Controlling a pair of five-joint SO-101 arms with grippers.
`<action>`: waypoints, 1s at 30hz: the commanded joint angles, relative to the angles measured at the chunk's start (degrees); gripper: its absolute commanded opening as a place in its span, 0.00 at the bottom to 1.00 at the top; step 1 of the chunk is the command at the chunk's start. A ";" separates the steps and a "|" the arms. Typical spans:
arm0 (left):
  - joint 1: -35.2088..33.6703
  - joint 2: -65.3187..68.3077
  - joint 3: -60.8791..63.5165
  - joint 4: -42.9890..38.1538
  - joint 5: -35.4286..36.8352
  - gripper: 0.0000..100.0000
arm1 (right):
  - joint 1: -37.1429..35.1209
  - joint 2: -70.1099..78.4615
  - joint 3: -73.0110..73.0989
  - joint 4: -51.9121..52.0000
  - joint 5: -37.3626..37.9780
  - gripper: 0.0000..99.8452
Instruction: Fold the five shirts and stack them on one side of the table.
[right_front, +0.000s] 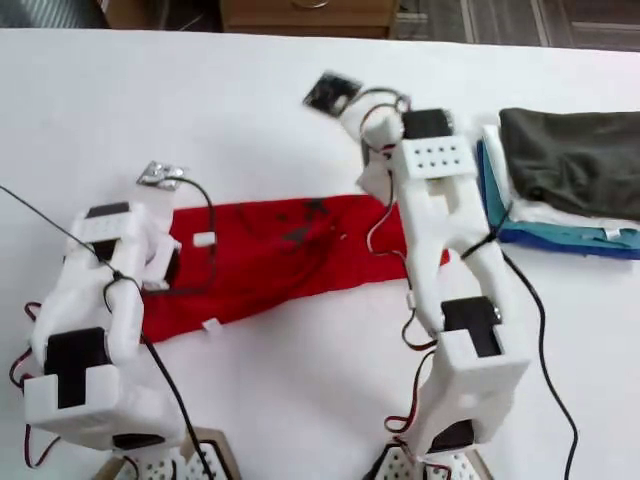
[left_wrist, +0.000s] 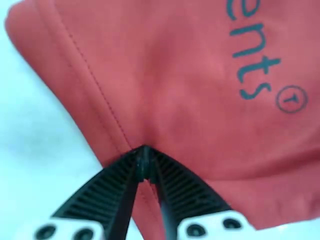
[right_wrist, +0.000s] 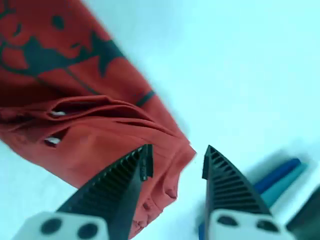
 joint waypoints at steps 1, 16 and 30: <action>0.70 0.18 -0.84 -1.58 0.09 0.03 | 1.54 -0.92 -3.43 5.76 -1.93 0.12; 0.79 0.18 -0.84 -1.58 0.09 0.03 | -11.21 -0.40 16.00 -4.53 -15.47 0.02; 0.79 0.18 -0.84 -1.58 0.09 0.03 | -10.51 -2.95 15.74 -11.91 -26.99 0.02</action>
